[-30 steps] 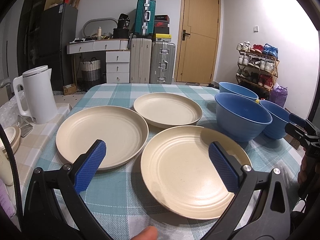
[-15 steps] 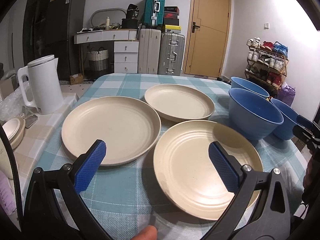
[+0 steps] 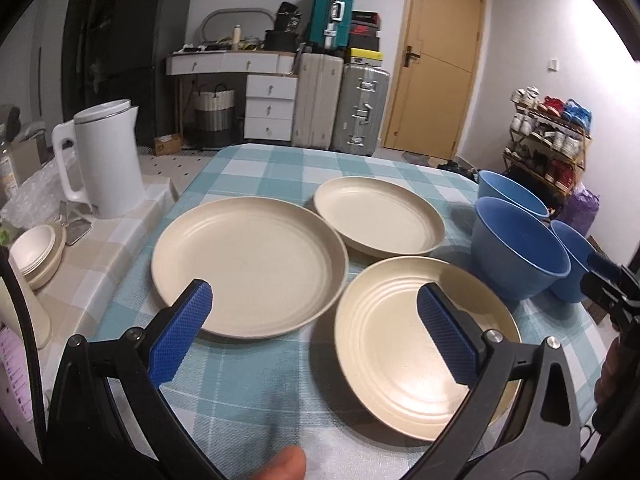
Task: Organize plates and bowls
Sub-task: 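Move the left tool to a cream plate rim while the right tool approaches another plate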
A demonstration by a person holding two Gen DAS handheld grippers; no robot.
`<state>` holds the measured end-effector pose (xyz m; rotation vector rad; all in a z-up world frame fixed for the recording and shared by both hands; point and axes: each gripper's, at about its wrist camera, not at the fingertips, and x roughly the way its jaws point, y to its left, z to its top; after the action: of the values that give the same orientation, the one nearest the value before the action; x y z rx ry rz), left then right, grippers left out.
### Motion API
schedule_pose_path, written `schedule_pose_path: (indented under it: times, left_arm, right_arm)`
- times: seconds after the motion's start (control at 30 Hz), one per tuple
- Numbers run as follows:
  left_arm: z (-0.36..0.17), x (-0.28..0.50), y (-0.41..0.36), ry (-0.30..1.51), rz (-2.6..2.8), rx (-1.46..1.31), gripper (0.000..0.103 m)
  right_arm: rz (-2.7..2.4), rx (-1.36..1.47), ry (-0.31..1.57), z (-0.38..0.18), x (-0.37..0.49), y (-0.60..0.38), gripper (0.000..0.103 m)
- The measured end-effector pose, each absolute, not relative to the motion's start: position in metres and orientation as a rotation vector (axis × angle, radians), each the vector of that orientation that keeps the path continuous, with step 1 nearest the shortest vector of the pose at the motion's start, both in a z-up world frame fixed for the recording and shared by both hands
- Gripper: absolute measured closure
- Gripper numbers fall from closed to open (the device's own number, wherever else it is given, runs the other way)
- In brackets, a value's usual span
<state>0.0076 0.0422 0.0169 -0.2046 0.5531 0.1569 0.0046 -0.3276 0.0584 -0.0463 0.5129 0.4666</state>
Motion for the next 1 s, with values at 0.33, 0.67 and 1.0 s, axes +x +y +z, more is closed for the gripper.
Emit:
schedule_pose_path:
  times: [0.33,0.67,1.0]
  left_arm:
    - [0.028,0.009,0.075,0.595,0.271,-0.209,0.001]
    - [0.037,0.016,0.111,0.617,0.345,-0.235,0.001]
    - [0.039,0.041,0.131,0.65,0.372,-0.249,0.001]
  right_arm:
    - [0.502,-0.03,0.549,0.074,0.018,-0.293,0.0]
    - [0.558,-0.074,0.556,0.089,0.034,-0.243,0.0]
    - [0.598,-0.095,0.59,0.09,0.057,-0.2,0.0]
